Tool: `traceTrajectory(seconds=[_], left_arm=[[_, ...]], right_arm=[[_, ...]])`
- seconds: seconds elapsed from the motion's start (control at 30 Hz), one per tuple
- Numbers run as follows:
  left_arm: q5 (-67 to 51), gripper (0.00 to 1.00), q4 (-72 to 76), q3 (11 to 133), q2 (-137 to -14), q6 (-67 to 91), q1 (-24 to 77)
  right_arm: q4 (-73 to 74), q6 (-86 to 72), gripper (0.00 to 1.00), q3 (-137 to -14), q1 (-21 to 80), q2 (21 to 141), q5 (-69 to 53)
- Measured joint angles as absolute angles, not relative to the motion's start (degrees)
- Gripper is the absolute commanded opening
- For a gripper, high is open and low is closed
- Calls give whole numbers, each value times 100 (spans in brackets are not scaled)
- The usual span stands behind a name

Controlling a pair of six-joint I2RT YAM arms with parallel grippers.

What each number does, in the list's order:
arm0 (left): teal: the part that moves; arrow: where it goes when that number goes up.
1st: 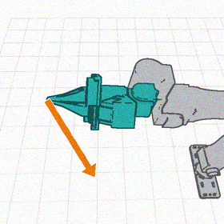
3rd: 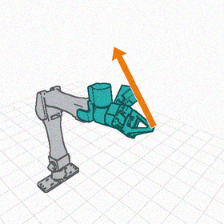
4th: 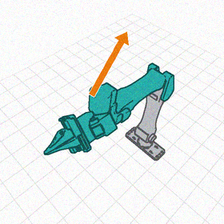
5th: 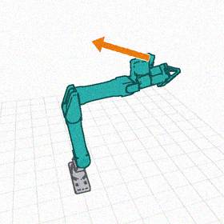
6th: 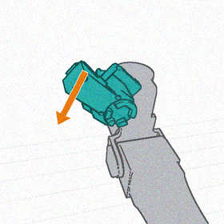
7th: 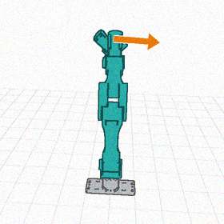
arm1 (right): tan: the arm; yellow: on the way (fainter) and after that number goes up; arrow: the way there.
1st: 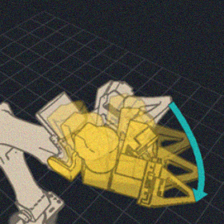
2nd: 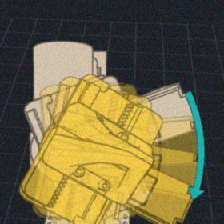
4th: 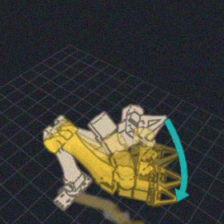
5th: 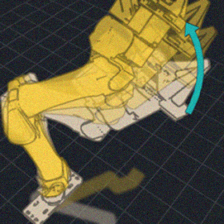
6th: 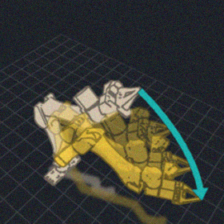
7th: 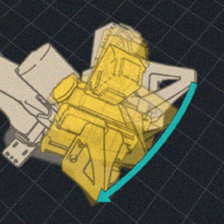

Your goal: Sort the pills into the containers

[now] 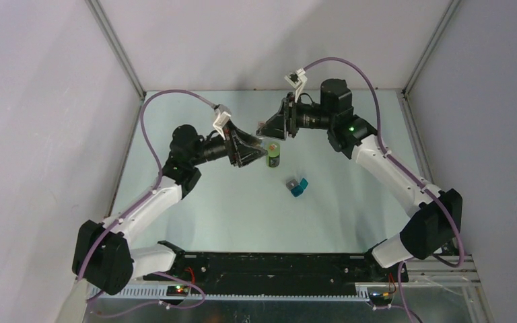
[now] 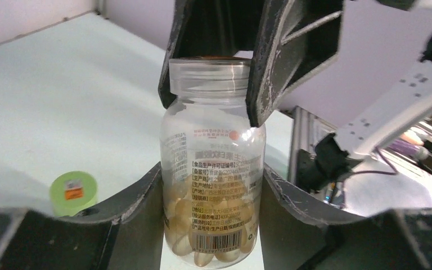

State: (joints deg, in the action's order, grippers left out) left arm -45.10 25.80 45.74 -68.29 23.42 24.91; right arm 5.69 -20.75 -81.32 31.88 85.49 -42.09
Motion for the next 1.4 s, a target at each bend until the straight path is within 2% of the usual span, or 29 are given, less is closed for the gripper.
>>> traceTrajectory(seconds=[0.1,0.13,0.17,0.2,0.23,0.3,0.4,0.47,0.57,0.67,0.8,0.87,0.93,0.97,1.07,1.17,1.23,1.3,1.4], left_arm=[[-4971,0,2910,4574,-6840,2639,2473],[-5098,0,3015,4574,-6853,2738,2469],[-5166,0,3087,4574,-6869,2812,2467],[-5242,0,3177,4574,-6897,2882,2462],[-5284,0,3258,4574,-6930,2958,2460],[-5358,0,3365,4574,-6982,3020,2460],[-5284,0,3470,4574,-6993,2993,2462],[-5078,0,3369,4574,-6993,2860,2462],[-4635,0,3092,4576,-6993,2598,2462],[-4195,0,2823,4576,-6991,2370,2462],[-3754,0,2692,4589,-6965,2237,2467],[-3577,0,2620,4589,-6965,2233,2467],[-3465,0,2600,4589,-6965,2239,2469],[-3422,0,2600,4589,-6965,2241,2469],[-3361,0,2626,4589,-6965,2270,2469],[-3356,0,2711,4589,-6973,2353,2469],[-3356,0,2775,4589,-6980,2394,2469],[-3356,0,2823,4589,-6987,2416,2469],[-3363,0,2825,4589,-7022,2453,2469]], right_arm=[[480,-1881,0,-8134,3000,8521,-5087],[475,-1831,10,-8143,2956,8514,-5304],[478,-1787,29,-8147,2930,8508,-5435],[478,-1769,74,-8147,2915,8501,-5496],[495,-1747,93,-8147,2908,8479,-5494],[545,-1789,99,-8147,2908,8434,-5330],[523,-1986,99,-8143,2967,8346,-4639],[523,-2255,94,-8143,3103,8270,-3889],[569,-2613,80,-8160,3468,8189,-2808],[840,-2808,74,-8337,3771,8206,-1953],[1188,-2969,71,-8619,3868,8331,-1267],[1271,-3006,63,-8680,3885,8370,-1081],[1323,-3039,59,-8694,3903,8401,-1002],[1380,-3070,60,-8707,3900,8423,-991],[1487,-3151,69,-8766,3881,8519,-1055],[1535,-3205,72,-8779,3817,8597,-1146],[1551,-3245,66,-8779,3771,8635,-1243],[1529,-3301,55,-8779,3732,8665,-1350],[1446,-3404,34,-8779,3688,8685,-1546]])
